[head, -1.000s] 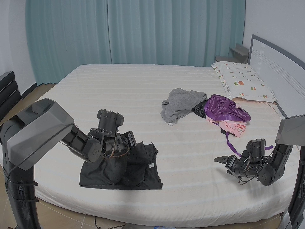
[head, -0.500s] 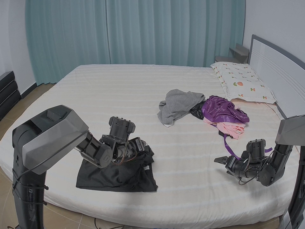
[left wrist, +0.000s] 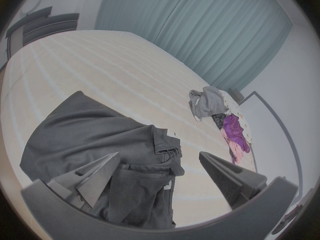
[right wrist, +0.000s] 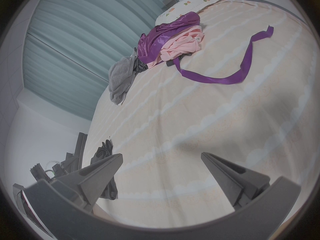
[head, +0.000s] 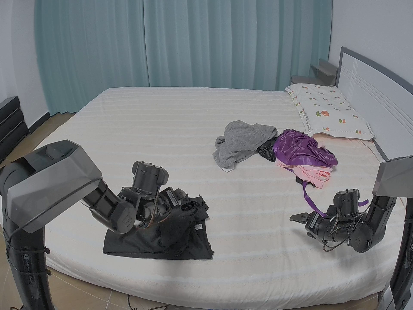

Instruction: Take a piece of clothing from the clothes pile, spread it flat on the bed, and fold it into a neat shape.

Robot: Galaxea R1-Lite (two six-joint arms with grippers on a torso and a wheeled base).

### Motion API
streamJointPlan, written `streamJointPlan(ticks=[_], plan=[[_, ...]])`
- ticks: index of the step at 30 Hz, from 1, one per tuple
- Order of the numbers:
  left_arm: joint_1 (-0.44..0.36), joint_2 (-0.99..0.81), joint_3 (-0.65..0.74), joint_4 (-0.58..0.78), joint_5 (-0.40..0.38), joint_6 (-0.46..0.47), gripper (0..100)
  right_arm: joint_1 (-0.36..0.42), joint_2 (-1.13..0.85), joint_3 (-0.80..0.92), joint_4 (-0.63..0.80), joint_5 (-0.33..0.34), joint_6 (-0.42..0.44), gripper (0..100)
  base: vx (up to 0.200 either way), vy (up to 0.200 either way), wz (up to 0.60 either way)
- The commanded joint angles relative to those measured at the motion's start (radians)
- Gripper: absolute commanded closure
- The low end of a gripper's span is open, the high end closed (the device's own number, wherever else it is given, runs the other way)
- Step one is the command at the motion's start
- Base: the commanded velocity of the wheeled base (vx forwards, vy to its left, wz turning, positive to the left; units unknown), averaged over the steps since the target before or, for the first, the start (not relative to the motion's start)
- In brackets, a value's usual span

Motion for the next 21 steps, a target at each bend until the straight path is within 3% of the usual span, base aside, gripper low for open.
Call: streamJointPlan(ticks=[1,9,21], plan=[[0.072,-0.102,0.219,-0.166,-0.040,-0.089,0,0.004,0.006,0.000,0.000,0.003,-0.001,0,0.000,0.000,0.00],[0.172,-0.089,0.446,-0.367,-0.078,-0.125,0,0.015,0.014,0.003,0.002,0.017,0.001,0,0.000,0.000,0.00],[0.215,0.000,0.470,-0.425,-0.121,-0.161,0,0.013,0.031,0.003,0.008,0.047,0.002,0,0.000,0.000,0.00]])
